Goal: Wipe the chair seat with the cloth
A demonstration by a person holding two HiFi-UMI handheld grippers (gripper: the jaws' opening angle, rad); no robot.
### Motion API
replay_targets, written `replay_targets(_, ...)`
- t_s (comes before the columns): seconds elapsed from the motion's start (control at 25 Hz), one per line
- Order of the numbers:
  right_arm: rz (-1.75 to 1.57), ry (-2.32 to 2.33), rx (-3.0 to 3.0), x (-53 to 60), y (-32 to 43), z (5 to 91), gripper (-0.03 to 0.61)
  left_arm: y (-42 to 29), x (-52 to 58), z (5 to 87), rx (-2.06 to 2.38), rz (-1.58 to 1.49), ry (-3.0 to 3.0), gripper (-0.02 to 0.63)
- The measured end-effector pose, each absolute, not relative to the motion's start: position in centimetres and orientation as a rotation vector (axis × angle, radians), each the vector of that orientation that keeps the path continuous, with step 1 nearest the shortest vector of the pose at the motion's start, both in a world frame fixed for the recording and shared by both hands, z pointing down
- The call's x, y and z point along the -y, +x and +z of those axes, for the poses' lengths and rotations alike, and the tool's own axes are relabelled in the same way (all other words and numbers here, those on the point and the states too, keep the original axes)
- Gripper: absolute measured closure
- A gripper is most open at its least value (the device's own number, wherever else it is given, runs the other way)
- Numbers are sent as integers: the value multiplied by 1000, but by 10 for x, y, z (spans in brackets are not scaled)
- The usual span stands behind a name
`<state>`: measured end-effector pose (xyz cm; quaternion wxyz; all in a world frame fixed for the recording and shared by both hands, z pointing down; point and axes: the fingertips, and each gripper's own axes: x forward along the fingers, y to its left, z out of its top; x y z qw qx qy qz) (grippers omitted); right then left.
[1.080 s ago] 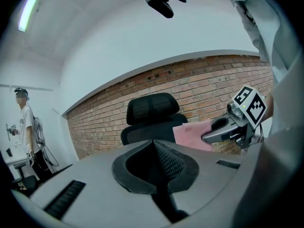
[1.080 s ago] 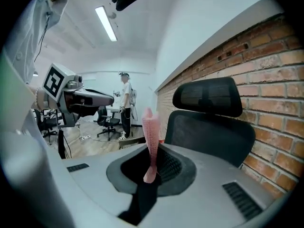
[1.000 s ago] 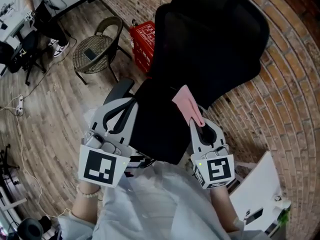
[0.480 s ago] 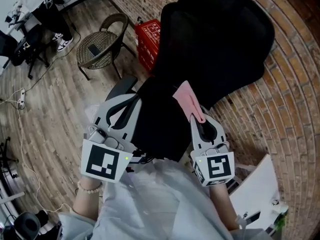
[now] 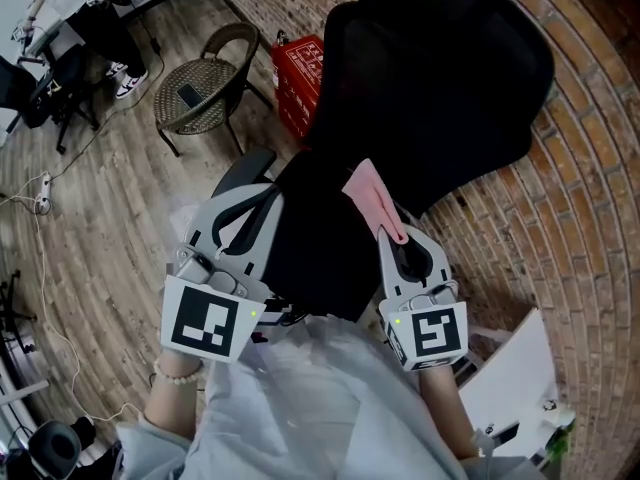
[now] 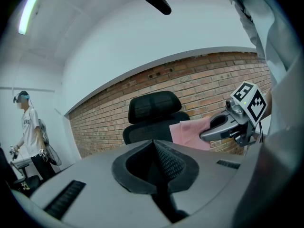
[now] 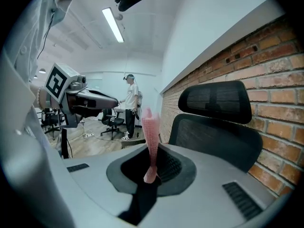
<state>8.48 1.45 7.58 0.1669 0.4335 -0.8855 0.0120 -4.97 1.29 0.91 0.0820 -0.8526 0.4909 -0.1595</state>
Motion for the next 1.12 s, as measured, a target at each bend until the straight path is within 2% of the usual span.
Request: replay_targets(1.12,60,1211,2496,-12,78,83,523,-59,-5,14,-1495,-474,-2560,595)
